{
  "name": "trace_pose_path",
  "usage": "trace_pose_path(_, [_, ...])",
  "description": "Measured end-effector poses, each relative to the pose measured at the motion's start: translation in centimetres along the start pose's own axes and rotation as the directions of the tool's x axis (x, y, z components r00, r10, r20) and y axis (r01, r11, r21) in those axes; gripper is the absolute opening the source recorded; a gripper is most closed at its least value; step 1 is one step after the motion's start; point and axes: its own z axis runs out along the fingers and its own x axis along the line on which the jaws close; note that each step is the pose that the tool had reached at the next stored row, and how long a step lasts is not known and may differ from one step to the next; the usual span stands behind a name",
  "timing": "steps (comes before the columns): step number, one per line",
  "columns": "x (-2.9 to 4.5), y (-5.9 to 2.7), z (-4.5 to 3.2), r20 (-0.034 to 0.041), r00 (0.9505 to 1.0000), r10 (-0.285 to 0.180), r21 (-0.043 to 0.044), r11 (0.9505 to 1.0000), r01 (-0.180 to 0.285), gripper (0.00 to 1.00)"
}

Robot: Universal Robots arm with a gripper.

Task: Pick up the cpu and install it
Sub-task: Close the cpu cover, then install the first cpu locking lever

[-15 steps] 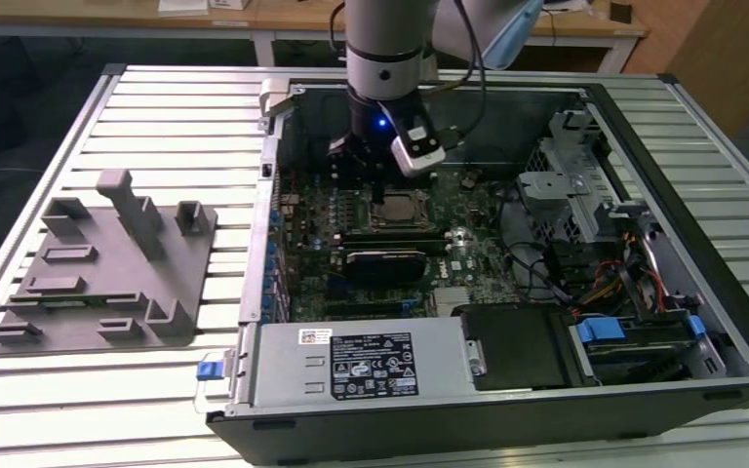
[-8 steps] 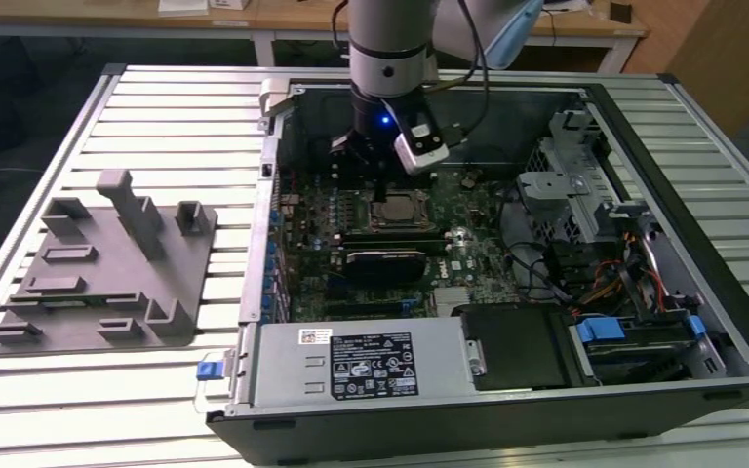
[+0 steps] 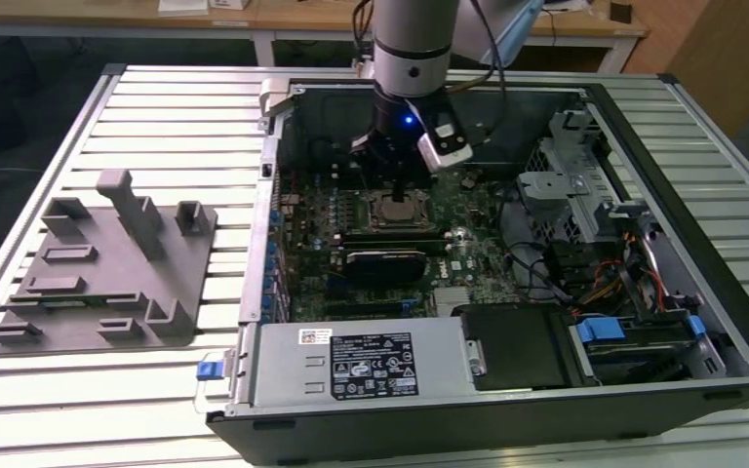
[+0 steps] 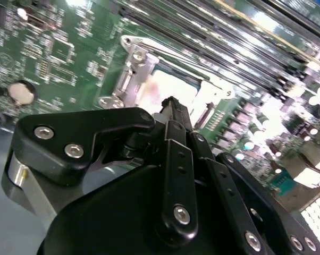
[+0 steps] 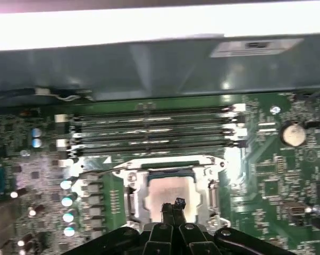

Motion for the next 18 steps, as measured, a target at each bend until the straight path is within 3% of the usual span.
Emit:
trace_pose_path(4, [-0.26,0.02,-0.09,-0.0002,1.0000,0.000,0.0002,1.0000,0.000,0.11])
trace_pose_path(11, [-0.29,0.02,-0.94,-0.0002,1.0000,0.000,0.0001,1.0000,0.000,0.11])
trace_pose_path(18, [-0.29,0.02,-0.97,-0.0001,1.0000,0.000,-0.0001,1.0000,0.000,0.11])
